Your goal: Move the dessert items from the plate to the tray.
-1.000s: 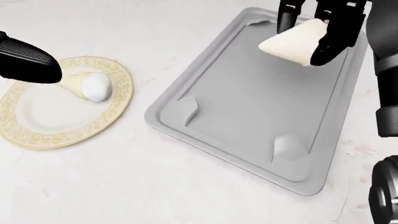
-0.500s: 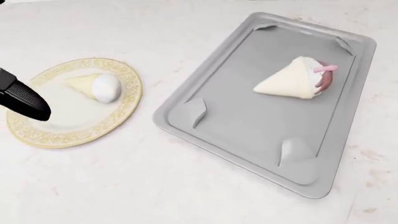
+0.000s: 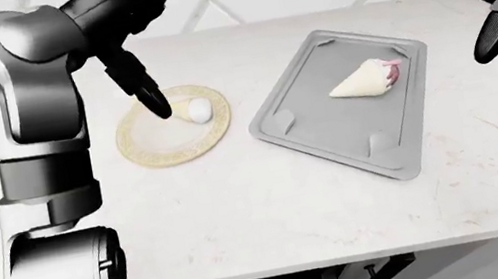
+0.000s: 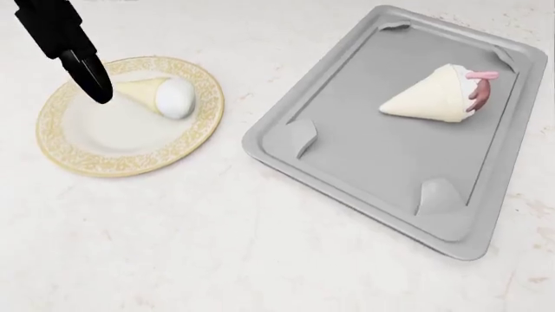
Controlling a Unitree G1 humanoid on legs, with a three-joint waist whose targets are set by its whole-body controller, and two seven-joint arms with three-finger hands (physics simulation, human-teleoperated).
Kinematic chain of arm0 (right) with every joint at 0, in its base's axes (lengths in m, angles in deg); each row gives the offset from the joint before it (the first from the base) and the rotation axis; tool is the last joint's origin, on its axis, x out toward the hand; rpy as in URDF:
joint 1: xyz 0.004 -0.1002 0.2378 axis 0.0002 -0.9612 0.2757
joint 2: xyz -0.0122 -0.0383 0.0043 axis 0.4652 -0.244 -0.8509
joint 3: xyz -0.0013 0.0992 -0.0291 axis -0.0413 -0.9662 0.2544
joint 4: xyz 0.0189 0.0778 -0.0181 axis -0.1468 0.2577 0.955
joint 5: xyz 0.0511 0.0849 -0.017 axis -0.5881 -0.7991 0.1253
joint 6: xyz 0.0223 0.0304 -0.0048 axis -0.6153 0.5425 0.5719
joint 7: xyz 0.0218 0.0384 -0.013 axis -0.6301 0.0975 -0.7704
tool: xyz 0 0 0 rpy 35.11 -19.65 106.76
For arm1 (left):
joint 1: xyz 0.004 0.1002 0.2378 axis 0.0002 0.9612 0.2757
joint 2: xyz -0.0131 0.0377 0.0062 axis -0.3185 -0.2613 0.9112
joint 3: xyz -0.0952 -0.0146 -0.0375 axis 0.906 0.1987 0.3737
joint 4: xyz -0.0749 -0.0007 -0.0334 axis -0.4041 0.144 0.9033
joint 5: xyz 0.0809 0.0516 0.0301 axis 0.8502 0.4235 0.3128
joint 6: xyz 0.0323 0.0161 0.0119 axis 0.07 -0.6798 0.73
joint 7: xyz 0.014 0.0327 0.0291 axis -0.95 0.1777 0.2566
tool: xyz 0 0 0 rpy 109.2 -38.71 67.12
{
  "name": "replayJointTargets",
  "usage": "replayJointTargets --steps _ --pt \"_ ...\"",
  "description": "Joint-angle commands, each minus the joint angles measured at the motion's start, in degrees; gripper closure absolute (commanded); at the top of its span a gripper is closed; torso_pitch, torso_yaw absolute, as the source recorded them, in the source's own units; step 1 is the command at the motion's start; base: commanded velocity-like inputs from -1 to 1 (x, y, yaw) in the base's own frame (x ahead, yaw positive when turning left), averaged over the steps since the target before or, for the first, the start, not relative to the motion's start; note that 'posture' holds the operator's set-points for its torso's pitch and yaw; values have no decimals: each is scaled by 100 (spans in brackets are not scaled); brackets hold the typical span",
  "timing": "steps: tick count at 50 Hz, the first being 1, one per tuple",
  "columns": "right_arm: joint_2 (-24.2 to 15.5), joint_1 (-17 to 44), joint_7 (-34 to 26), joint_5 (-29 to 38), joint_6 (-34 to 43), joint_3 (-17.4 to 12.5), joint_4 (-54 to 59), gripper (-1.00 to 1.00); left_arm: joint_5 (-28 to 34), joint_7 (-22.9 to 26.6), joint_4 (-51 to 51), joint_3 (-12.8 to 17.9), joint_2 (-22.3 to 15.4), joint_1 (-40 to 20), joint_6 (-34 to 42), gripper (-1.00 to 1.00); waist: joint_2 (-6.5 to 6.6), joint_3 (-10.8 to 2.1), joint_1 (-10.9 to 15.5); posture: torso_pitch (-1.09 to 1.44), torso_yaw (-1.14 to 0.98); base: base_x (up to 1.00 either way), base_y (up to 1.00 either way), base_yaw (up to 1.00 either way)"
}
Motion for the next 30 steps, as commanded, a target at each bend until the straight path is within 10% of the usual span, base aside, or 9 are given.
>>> replayJointTargets --steps 1,5,30 --pt "-26 160 152 42 -17 -76 -81 -100 225 -202 65 42 -31 -198 -557 -100 4 -172 3 0 0 0 0 0" --pt "82 127 382 138 14 -70 -22 -100 727 -691 734 -48 -36 -212 -1751 -100 9 -191 5 0 0 0 0 0" --pt "93 -102 430 88 212 -74 -271 -100 1565 -701 2067 -29 111 -430 -3239 -100 33 -224 -8 0 0 0 0 0"
